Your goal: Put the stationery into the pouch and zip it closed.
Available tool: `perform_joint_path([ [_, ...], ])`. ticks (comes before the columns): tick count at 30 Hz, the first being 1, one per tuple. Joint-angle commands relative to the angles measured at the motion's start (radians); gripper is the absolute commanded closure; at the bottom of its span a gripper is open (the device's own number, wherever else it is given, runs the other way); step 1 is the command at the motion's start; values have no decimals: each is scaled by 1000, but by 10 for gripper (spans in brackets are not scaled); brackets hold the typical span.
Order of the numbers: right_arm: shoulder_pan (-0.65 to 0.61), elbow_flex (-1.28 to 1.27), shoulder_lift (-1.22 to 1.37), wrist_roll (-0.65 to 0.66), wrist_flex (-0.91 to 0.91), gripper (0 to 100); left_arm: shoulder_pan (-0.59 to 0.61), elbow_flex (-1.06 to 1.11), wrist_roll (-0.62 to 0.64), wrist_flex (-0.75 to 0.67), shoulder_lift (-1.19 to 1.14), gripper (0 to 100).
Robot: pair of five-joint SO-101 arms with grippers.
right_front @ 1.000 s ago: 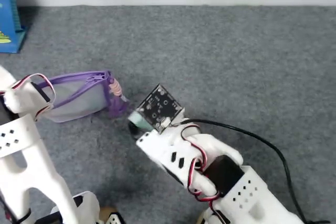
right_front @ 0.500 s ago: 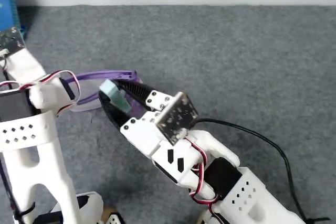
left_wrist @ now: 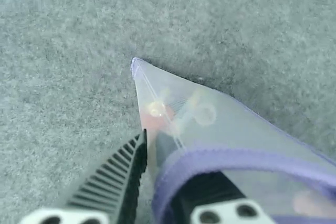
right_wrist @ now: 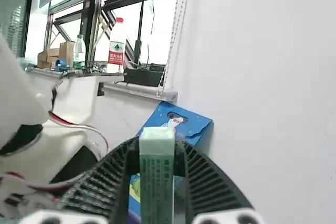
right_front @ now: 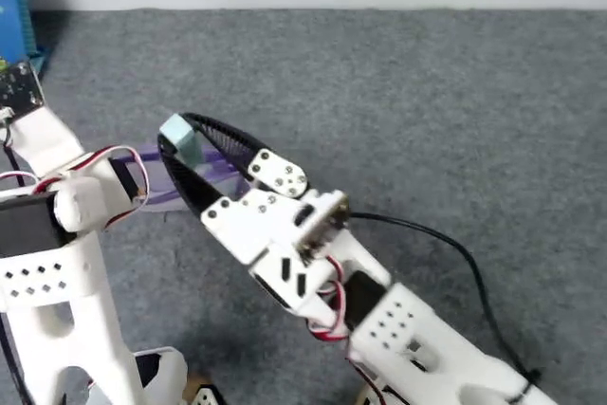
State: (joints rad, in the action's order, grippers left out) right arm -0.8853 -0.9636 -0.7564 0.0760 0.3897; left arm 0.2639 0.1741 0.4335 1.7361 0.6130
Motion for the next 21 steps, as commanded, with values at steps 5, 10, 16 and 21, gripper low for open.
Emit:
perform_joint_path([
  [5, 1, 29, 163, 5, 142, 991, -9, -12, 12, 17, 44, 989],
  [10, -21, -37, 143, 3, 147, 991, -8, -12, 12, 17, 43, 989],
  [16, -31, -132, 13, 3, 137, 991, -8, -4, 12, 17, 43, 989],
  [21, -48, -190, -82, 3, 104, 991, -9, 10, 12, 15, 43, 989],
])
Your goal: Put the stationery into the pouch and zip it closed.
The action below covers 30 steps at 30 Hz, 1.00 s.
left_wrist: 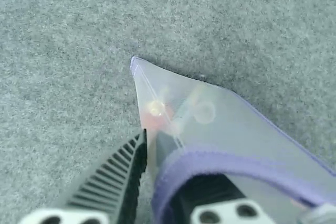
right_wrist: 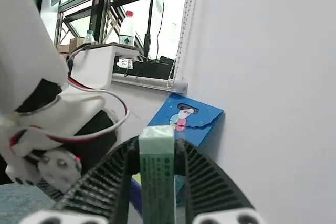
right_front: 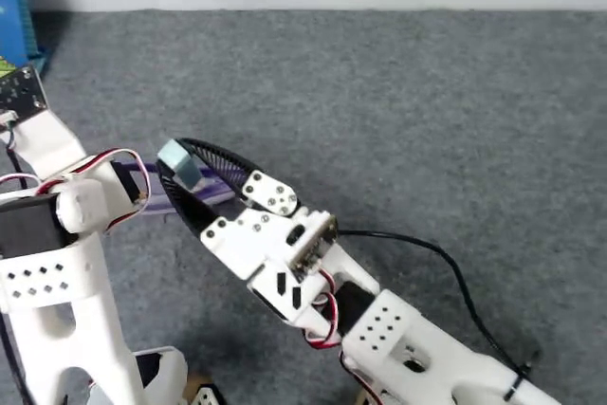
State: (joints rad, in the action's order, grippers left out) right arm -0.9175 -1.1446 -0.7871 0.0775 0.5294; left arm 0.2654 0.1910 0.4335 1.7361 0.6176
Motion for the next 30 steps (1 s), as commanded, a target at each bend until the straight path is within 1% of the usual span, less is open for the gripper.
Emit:
perform_joint_path([
  [1, -21, -9, -64, 2, -54, 991, -11, -7, 12, 15, 38, 989],
  [7, -45, 15, -87, 3, -59, 991, -11, -7, 12, 15, 38, 989],
  [17, -25, 84, 84, 2, -51, 991, -6, 19, 11, 15, 40, 989],
  [20, -19, 77, 90, 3, -64, 989, -8, 48, 8, 15, 43, 989],
  [22, -19, 72, 87, 6, -110, 984, -9, 53, 8, 15, 44, 989],
  [24, -19, 78, 67, 8, -157, 941, -9, 53, 8, 15, 43, 989],
  [26, -19, 86, 19, 8, -229, 862, -9, 53, 8, 15, 44, 989],
  [28, -19, 107, -42, 5, -325, 779, -9, 53, 8, 15, 46, 989],
  [30, -19, 133, -105, 3, -430, 728, -9, 53, 8, 15, 46, 989],
])
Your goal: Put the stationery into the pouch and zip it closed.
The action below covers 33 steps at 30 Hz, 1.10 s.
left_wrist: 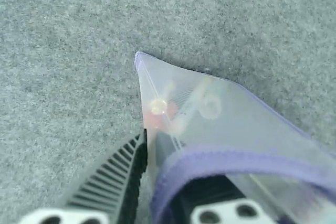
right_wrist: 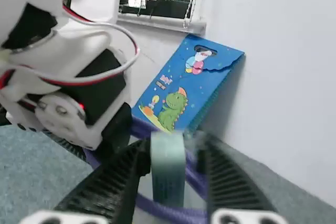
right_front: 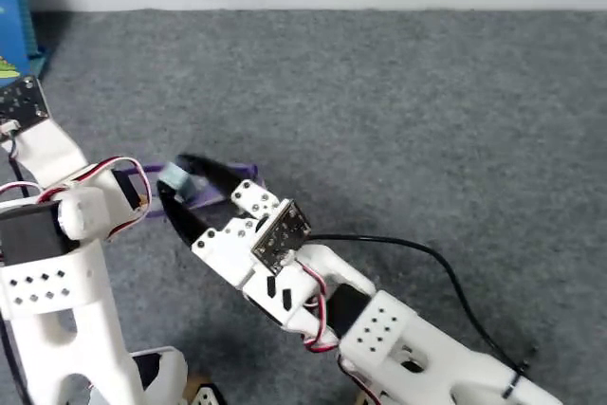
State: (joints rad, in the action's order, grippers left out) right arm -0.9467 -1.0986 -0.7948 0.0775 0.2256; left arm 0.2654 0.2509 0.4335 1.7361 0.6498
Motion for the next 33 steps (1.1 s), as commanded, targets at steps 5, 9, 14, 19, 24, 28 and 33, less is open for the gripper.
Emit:
perform_joint_path([
  [5, 10, 109, -263, 3, -335, 749, -9, -7, 8, 15, 14, 989],
  [9, 56, 107, -387, -40, -539, 793, -9, -5, 8, 15, 14, 989],
  [14, 194, 103, -461, -163, -745, 823, -9, -4, 8, 15, 14, 989],
  [19, 219, 52, -460, -204, -811, 822, -11, -4, 11, 15, 14, 989],
  [24, 217, -72, -460, -203, -677, 822, -11, -7, 11, 15, 15, 989],
  [28, 197, -147, -458, -201, -581, 823, -11, -7, 11, 15, 15, 989],
  [33, 200, -153, -417, -198, -518, 823, -11, -7, 11, 15, 15, 989],
])
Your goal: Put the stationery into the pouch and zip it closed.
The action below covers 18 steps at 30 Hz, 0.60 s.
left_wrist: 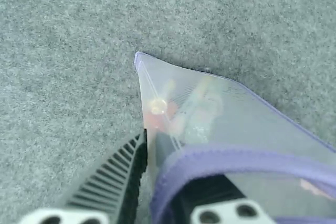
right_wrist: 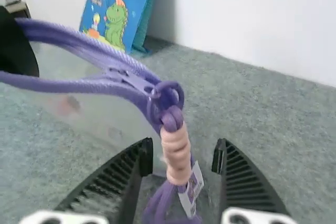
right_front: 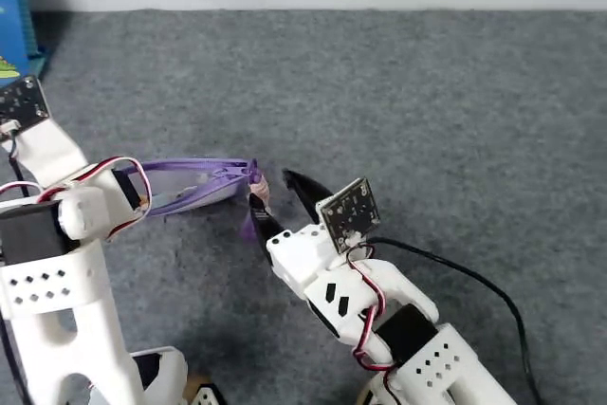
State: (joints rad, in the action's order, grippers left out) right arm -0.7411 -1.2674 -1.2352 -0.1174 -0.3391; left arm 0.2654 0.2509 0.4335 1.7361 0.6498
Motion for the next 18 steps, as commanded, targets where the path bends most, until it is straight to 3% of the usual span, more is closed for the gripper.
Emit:
perform_joint_path([
  [1, -5, 23, 48, 5, 54, 823, -11, -7, 11, 15, 15, 989],
  [10, 5, 155, 349, 14, 137, 823, -9, -2, 11, 17, 15, 989],
  [15, 62, 160, 380, 15, 166, 824, -6, -2, 11, 17, 15, 989],
  [18, 70, 160, 360, 17, 165, 903, -9, -2, 11, 17, 15, 989],
])
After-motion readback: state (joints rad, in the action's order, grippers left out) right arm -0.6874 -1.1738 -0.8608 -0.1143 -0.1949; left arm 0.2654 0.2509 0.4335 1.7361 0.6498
